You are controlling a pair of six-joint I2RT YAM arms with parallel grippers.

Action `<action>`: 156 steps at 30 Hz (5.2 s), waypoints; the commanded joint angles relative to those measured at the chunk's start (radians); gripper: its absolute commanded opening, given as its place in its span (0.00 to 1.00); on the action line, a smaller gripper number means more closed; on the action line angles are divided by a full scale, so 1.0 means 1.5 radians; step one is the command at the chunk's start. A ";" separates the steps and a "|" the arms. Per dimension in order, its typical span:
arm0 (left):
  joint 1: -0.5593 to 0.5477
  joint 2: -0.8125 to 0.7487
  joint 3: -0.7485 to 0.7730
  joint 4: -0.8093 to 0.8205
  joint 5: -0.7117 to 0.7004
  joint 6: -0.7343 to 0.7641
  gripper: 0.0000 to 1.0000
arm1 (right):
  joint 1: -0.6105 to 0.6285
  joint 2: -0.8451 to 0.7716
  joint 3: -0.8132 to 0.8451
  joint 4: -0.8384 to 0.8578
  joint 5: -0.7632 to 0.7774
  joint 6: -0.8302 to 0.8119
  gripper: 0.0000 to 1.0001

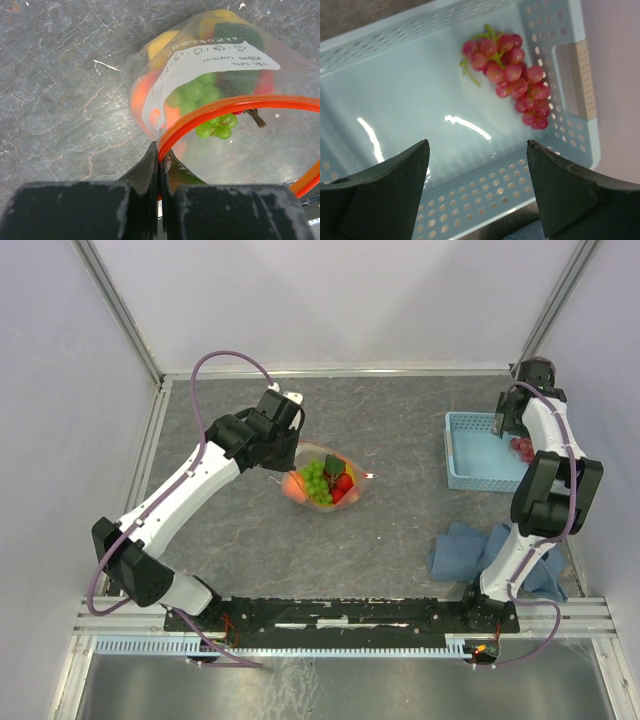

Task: Place the food in the zip-top bag and seal the zipper
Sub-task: Pick up the fake fruit from the bin, then place the fake fruit in the zipper food storage bag.

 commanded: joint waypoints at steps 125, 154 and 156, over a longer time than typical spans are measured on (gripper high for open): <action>0.003 -0.024 -0.001 0.046 -0.005 0.037 0.03 | -0.093 0.123 0.115 -0.011 -0.382 0.047 0.26; 0.003 -0.031 0.001 0.044 0.022 0.027 0.03 | 0.233 -0.324 -0.032 0.083 -0.422 0.141 0.22; 0.003 -0.029 0.007 0.042 0.024 0.026 0.03 | 0.266 -0.335 -0.030 0.083 -0.431 0.144 0.23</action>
